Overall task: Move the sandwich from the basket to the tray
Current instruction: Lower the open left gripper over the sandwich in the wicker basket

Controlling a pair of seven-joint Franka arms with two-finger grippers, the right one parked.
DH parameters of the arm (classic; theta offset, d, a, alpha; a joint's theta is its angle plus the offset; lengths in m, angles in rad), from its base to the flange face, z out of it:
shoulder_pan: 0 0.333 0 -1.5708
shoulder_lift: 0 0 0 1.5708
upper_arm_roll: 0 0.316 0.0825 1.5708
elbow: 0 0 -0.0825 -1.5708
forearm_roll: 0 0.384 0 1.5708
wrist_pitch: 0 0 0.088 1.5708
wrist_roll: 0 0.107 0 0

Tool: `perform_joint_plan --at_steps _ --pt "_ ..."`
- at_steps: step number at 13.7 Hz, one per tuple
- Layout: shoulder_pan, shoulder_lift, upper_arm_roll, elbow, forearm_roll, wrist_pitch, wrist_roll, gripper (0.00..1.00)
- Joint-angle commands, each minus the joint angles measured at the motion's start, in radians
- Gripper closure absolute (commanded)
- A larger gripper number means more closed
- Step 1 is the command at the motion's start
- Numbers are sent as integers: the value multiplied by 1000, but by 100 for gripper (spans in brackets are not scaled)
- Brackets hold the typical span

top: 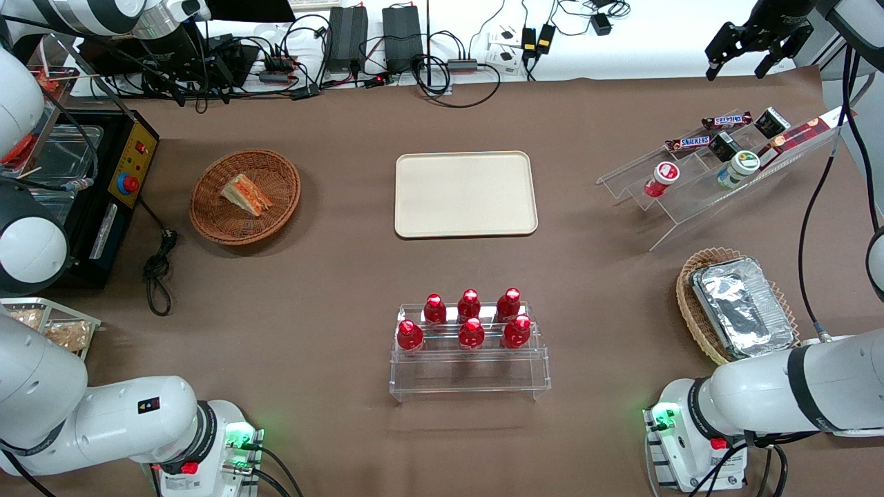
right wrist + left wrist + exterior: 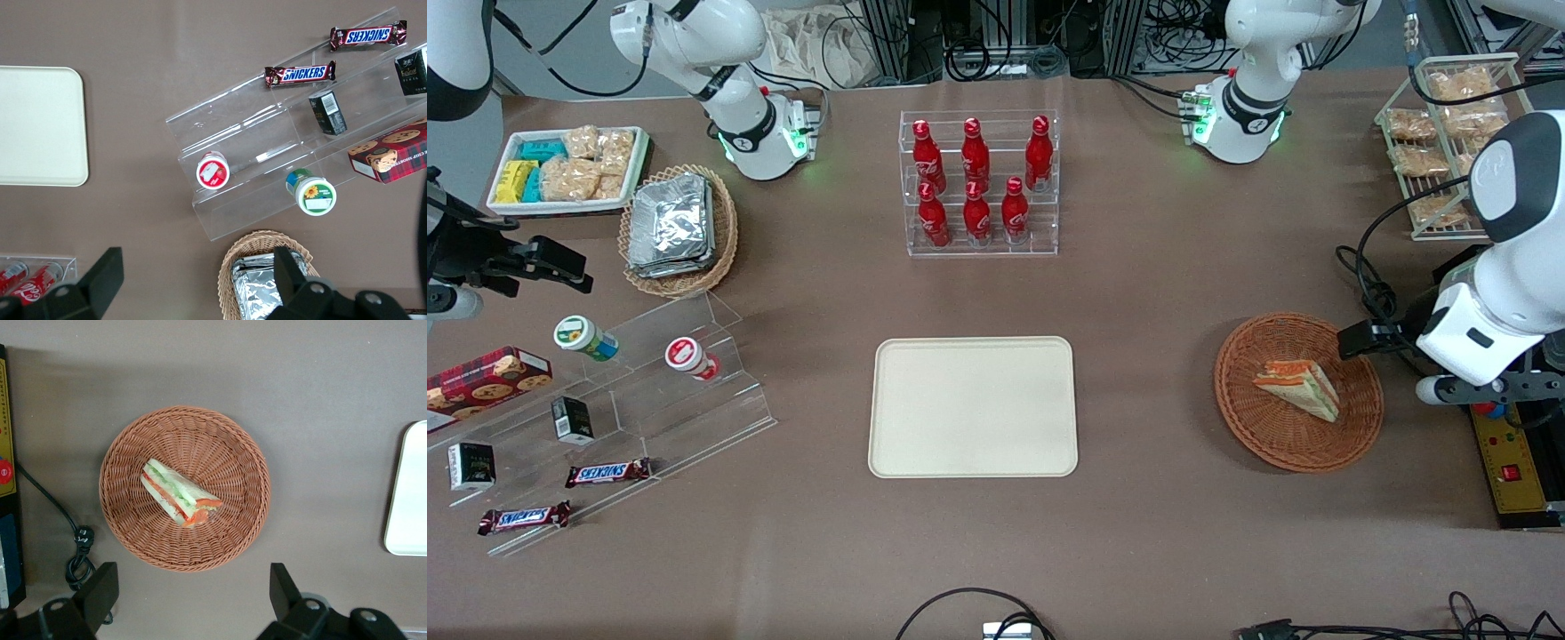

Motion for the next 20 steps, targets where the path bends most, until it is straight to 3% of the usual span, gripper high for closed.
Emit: perform_joint_plan --at_steps 1,6,12,18,20 --pt "-1 2 -2 21 -8 -7 -26 0" --pt "2 21 1 6 6 -4 -75 0" --pt "40 96 6 -31 1 26 -475 0" --pt "40 100 23 -328 6 423 -859 0" --pt "40 107 23 -376 6 480 -935 0"
